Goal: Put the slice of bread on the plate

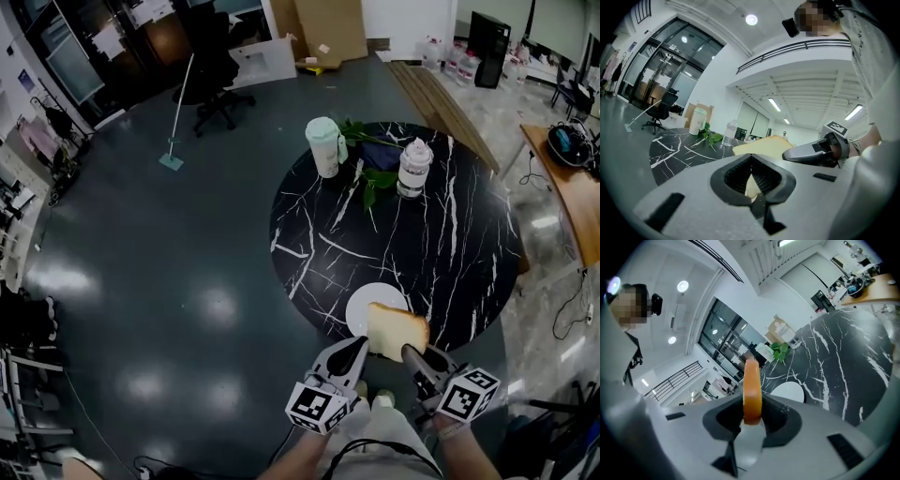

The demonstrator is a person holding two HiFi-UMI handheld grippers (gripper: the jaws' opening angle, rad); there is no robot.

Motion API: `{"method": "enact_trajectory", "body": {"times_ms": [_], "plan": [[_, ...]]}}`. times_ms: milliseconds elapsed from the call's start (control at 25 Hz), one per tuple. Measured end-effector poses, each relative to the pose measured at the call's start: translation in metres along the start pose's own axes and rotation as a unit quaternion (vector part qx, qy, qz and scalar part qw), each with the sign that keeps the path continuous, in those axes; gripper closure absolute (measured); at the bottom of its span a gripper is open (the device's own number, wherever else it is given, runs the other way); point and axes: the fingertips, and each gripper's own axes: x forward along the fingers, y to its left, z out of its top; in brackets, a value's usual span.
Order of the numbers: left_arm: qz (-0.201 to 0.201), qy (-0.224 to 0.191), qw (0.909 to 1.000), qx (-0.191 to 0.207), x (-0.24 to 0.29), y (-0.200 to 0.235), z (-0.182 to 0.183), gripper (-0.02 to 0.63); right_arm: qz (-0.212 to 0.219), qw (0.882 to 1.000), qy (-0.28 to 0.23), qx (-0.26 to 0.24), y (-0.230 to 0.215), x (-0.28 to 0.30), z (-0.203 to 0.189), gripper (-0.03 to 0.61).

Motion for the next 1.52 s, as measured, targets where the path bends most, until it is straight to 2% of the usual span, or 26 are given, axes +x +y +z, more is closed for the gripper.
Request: {"method": "enact_trajectory", "body": {"times_ms": [440, 600, 920, 1200, 1320, 1520], "plan": [[0.055, 0.004, 0.9979, -0.034, 0.008, 0.037, -0.015, 0.606, 0.001, 0.997, 0.036, 0.065, -0.025, 0.044, -0.003, 0.488], [0.081, -0.006, 0.9959, -0.039, 0.012, 0.056, -0.014, 0.606, 0.008, 0.993, 0.037, 0.113, -0.032, 0.057, -0.005, 0.488], [0.084, -0.007, 0.9957, -0.039, 0.026, 0.071, -0.021, 0.606, 0.017, 0.984, 0.066, 0.167, -0.050, 0.078, -0.022, 0.488], [0.042, 0.014, 0.9986, -0.028, 0.053, 0.060, -0.034, 0.606, 0.014, 0.978, 0.080, 0.193, -0.066, 0.084, -0.024, 0.488], [0.035, 0.019, 0.9991, -0.018, 0.055, 0.059, -0.034, 0.606, 0.001, 0.979, 0.092, 0.183, -0.074, 0.085, -0.027, 0.488], [0.047, 0.012, 0.9987, -0.015, 0.049, 0.065, -0.027, 0.606, -0.039, 0.990, 0.106, 0.089, -0.081, 0.084, -0.024, 0.477]]}}
